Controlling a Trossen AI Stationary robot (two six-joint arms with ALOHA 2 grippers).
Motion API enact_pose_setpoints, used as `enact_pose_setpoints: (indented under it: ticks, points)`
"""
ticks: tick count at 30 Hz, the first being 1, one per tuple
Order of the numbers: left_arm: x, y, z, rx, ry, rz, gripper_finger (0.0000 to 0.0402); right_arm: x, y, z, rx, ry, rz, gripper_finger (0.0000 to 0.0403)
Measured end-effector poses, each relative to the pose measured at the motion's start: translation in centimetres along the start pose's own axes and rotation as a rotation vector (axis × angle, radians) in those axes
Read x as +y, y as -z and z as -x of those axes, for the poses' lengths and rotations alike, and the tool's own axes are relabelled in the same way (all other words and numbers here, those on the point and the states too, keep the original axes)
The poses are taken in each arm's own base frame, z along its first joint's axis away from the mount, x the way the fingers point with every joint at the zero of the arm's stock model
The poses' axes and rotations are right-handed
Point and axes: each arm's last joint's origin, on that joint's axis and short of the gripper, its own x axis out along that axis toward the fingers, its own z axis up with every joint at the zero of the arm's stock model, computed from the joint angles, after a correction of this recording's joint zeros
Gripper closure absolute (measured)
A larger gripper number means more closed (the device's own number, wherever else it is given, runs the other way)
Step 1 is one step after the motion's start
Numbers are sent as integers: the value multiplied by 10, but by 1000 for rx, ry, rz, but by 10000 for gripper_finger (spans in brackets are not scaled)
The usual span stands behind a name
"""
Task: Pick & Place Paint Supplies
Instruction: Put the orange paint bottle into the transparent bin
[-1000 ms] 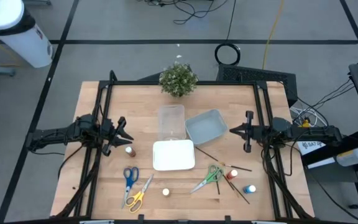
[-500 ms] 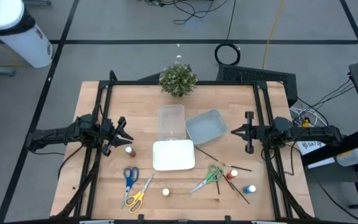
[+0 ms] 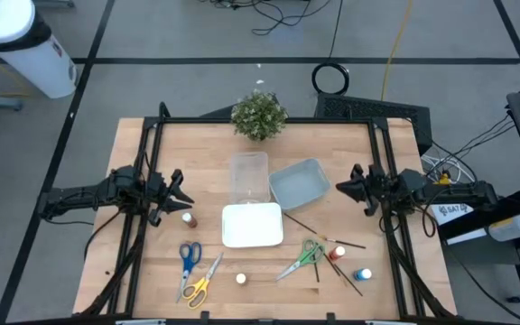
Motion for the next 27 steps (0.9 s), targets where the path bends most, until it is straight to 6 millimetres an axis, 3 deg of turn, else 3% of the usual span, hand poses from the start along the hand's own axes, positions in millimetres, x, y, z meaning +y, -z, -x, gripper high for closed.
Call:
enact_pose_setpoints:
  ticks: [7,11,17,27]
  points:
    - [0,0,0,0,0,0,321,-4,-4,0,-94,163,122,403]
    - [0,0,0,0,0,0,321,-4,-4,-1,-114,182,58,403]
    - [0,0,0,0,0,1,321,13,-6,-8,-69,-136,26,403]
    - [0,0,0,0,0,0,321,56,-3,-11,-183,-532,211,403]
